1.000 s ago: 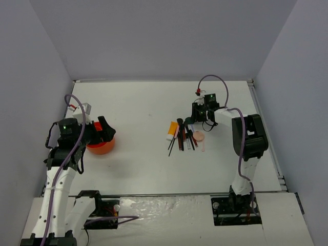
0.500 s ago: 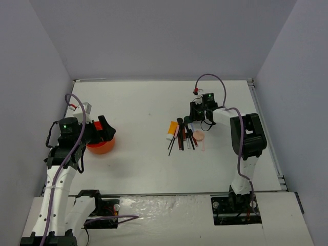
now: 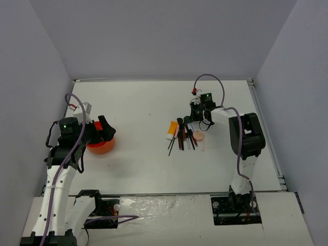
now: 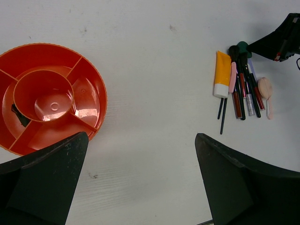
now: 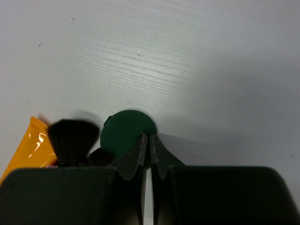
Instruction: Organize the makeup
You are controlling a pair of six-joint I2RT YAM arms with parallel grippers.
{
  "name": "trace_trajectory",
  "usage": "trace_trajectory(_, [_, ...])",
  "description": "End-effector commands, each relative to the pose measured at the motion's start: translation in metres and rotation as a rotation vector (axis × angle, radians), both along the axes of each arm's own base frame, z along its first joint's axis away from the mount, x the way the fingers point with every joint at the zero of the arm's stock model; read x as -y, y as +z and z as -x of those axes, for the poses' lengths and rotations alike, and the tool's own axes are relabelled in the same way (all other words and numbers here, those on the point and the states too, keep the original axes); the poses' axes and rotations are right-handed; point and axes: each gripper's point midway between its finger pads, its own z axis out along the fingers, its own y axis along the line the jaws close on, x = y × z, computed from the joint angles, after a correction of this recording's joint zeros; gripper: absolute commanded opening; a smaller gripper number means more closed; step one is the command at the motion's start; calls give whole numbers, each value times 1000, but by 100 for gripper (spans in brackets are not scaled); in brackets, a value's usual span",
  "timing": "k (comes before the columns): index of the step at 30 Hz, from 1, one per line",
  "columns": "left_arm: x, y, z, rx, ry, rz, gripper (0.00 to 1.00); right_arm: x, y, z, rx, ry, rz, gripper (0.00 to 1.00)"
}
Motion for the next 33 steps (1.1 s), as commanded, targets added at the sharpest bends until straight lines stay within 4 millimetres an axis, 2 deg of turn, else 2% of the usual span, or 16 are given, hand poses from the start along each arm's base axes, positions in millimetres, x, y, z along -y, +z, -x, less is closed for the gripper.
trace_trajectory(1, [2,21,-10,86,-10,2,97,9,21,-14,51,-41,41,0])
trace_trajectory(3, [2,21,-10,86,-11,3,97,9,35,-18,89,-47,36,0])
trace_trajectory(6, [2,23,-11,93,-10,4,97,9,79,-28,210,-62,9,0])
trace_trajectory(9, [4,23,-11,92,-17,14,97,10,104,-30,284,-76,-10,0])
trace_trajectory(12, [5,23,-11,92,-20,17,97,10,118,-31,312,-80,-19,0])
trace_trajectory(18, [7,23,-12,92,-27,26,97,4,128,-23,329,-67,-71,0])
trace_trajectory(23, [21,35,-15,116,-68,119,97,-28,167,4,402,32,-238,0])
trace_trajectory(24, [32,38,-14,119,-102,153,97,-39,177,13,422,63,-269,0])
trace_trajectory(27, [54,49,-13,124,-145,248,97,-73,213,40,504,155,-370,0])
trace_trajectory(33, [95,68,-15,143,-206,319,97,-135,271,103,641,297,-562,0])
